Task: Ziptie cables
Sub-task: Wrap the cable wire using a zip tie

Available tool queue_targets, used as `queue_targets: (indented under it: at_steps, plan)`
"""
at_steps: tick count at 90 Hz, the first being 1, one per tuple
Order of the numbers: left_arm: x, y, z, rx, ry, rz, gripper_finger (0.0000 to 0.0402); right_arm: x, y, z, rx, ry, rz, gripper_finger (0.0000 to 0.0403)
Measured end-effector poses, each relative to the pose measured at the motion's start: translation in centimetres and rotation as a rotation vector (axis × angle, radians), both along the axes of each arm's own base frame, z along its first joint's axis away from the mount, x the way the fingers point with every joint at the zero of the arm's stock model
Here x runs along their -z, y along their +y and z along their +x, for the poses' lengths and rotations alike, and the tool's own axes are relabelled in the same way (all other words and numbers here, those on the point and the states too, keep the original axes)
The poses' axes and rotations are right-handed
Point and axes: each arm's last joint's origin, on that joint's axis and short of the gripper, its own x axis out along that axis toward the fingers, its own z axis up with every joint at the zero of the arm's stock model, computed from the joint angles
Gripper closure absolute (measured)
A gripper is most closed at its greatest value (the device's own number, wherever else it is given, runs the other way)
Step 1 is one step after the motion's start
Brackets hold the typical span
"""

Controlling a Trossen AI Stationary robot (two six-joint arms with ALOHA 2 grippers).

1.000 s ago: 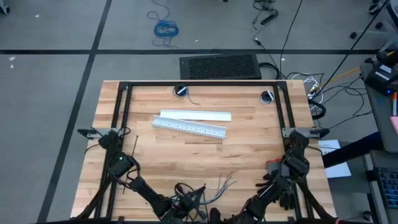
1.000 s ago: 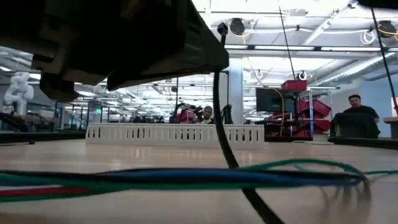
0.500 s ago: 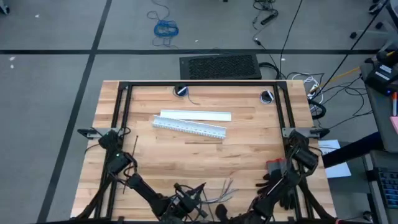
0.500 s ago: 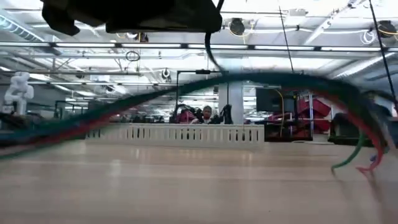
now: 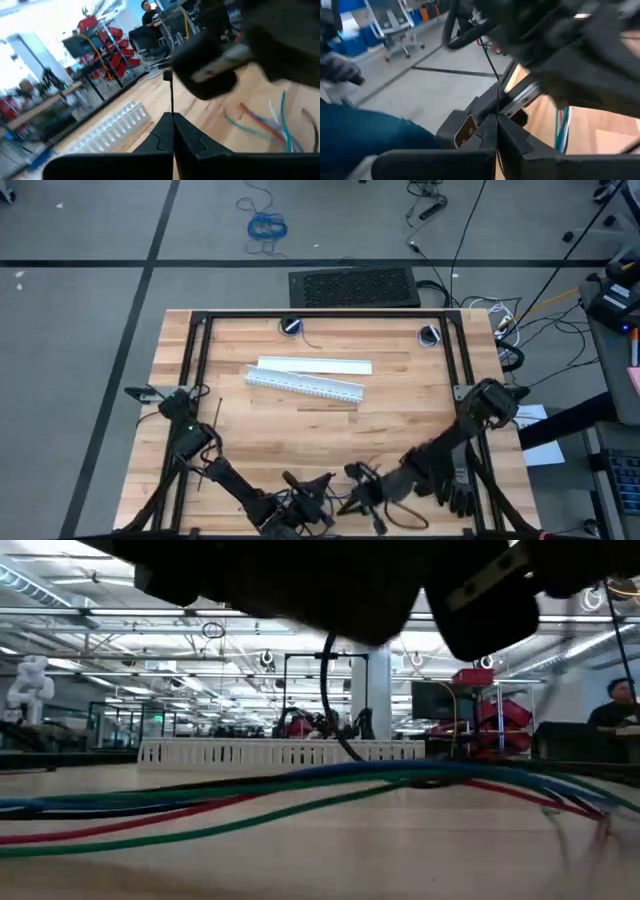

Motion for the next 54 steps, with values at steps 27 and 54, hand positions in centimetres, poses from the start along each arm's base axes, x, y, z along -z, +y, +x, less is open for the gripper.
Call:
queue_targets:
  at_steps: [27, 54]
  plan:
    - [0.7, -1.2, -1.3, 0.047, 0.08, 0.076, 0.0402, 1.2, -4.2, -0.6, -0.016, 0.037, 0.225, 0.0403]
    - [1.1, -0.8, -1.2, 0.047, 0.13, 0.121, 0.0402, 1.6, -5.5, -0.5, 0.005, 0.071, 0.271, 0.0403]
